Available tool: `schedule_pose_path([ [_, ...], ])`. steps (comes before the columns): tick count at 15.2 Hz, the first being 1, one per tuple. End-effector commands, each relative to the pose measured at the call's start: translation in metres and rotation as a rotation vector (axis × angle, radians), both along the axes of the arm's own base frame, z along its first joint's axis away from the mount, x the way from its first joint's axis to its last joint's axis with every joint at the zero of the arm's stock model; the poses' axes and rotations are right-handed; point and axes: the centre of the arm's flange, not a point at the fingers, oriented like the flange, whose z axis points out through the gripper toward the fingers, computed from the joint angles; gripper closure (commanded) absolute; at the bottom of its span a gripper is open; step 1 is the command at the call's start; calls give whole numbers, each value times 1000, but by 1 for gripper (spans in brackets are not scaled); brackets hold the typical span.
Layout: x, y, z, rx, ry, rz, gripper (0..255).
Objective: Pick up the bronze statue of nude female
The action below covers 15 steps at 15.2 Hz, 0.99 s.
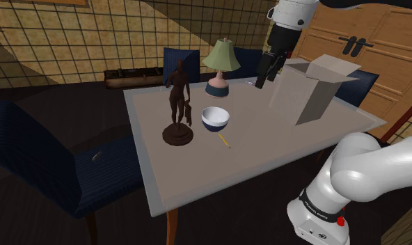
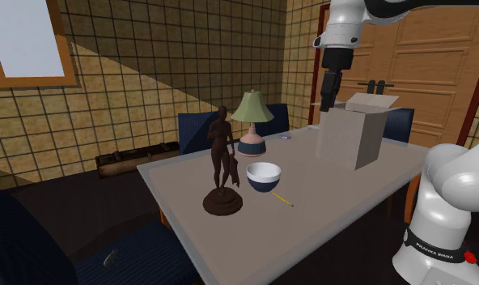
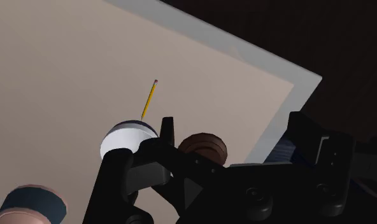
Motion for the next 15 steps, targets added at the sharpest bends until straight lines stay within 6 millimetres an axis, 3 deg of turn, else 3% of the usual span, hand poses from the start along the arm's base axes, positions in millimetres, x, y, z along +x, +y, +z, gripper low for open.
schedule_pose_path([
  [1, 0, 0, 0, 0, 0, 0, 0],
  [15, 106, -23, -132, 35, -186, 168, 0],
])
